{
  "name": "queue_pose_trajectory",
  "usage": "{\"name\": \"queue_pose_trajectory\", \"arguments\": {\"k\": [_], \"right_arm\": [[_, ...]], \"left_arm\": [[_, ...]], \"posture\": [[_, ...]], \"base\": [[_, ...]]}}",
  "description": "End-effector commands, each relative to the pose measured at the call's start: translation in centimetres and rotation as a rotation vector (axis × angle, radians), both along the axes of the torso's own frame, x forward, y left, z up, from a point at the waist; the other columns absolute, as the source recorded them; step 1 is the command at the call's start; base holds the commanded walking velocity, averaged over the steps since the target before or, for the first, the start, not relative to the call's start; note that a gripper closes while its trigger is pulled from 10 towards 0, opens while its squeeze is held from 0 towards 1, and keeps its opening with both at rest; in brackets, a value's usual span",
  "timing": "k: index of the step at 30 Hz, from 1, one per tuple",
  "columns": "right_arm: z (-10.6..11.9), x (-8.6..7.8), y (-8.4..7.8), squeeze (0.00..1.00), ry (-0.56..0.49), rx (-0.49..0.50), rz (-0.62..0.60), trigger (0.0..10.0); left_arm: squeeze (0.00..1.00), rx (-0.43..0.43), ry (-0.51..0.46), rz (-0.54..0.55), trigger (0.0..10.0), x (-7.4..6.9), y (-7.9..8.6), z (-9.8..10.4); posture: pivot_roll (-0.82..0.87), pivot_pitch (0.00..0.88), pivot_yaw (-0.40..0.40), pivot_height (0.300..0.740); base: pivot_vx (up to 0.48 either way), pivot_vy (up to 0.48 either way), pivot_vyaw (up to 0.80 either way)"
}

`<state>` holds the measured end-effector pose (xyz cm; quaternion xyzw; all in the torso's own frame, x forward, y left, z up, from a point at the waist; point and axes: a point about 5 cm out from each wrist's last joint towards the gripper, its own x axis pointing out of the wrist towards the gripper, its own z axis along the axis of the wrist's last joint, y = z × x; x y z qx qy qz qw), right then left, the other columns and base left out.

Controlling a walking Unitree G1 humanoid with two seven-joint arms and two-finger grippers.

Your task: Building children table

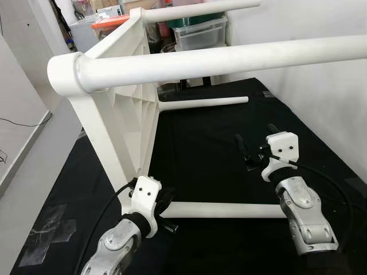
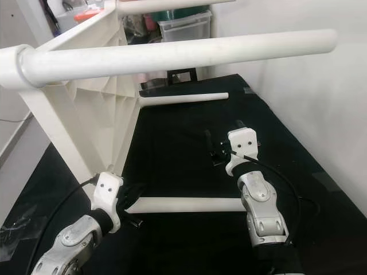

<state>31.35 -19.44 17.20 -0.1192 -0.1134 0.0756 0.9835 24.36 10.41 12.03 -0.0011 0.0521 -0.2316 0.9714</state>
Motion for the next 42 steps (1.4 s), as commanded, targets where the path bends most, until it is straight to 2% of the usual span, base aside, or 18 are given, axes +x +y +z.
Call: {"name": "queue_pose_trajectory", "arguments": {"k": [1, 6, 7, 9, 10, 13, 20, 23, 28, 42], "right_arm": [[-0.1, -0.2, 0.6, 0.00, -0.004, -0.019, 0.023, 10.0], [-0.3, 0.0, 1.2, 0.00, 0.000, -0.018, 0.037, 10.0], [-0.5, 0.1, 1.6, 0.00, 0.008, -0.015, 0.049, 10.0], [-0.5, 0.1, 1.6, 0.00, 0.008, -0.015, 0.049, 10.0], [-0.7, 0.0, 2.2, 0.00, 0.018, -0.009, 0.066, 10.0], [-0.9, 0.0, 2.5, 0.00, 0.024, -0.008, 0.073, 10.0], [-1.0, 0.0, 2.8, 0.00, 0.032, -0.002, 0.080, 10.0], [-1.1, -0.1, 2.8, 0.00, 0.035, -0.001, 0.078, 10.0], [-1.2, -0.1, 2.9, 0.00, 0.039, 0.000, 0.078, 10.0], [-1.4, -0.1, 3.2, 0.00, 0.044, -0.007, 0.083, 10.0]], "left_arm": [[0.00, 0.005, -0.006, -0.003, 0.0, 0.0, 0.2, 0.2], [0.00, 0.013, -0.012, 0.020, 0.0, 0.3, 0.3, 0.4], [0.00, 0.000, -0.005, 0.062, 10.0, 0.8, 0.8, 0.4], [0.00, 0.000, -0.005, 0.062, 10.0, 0.8, 0.8, 0.4], [0.00, 0.051, -0.024, 0.117, 10.0, 1.4, 1.4, 0.4], [0.00, 0.075, -0.048, 0.141, 10.0, 1.6, 1.7, 0.6], [0.00, 0.094, -0.102, 0.132, 10.0, 1.6, 1.5, 1.1], [0.00, 0.104, -0.085, 0.149, 10.0, 1.7, 1.6, 1.0], [0.00, 0.069, -0.090, 0.192, 10.0, 1.9, 2.1, 1.2], [0.00, 0.082, -0.104, 0.203, 10.0, 1.9, 2.4, 1.2]], "posture": [[-0.08, 0.000, 0.110, 0.740], [-0.07, 0.000, 0.104, 0.740], [-0.07, 0.000, 0.104, 0.740], [-0.07, 0.000, 0.104, 0.740], [-0.07, 0.000, 0.099, 0.740], [-0.07, 0.000, 0.098, 0.740], [-0.08, 0.000, 0.103, 0.740], [-0.08, 0.000, 0.103, 0.740], [-0.07, 0.000, 0.103, 0.740], [-0.07, 0.000, 0.103, 0.740]], "base": [[0.000, 0.000, 0.00], [0.000, 0.000, 0.00], [0.000, 0.000, 0.00], [0.000, 0.000, 0.00], [0.000, 0.000, 0.00], [0.000, 0.000, 0.00], [0.000, 0.000, 0.00], [-0.160, 0.000, 0.00], [-0.349, 0.000, 0.00], [0.000, 0.000, 0.00]]}}
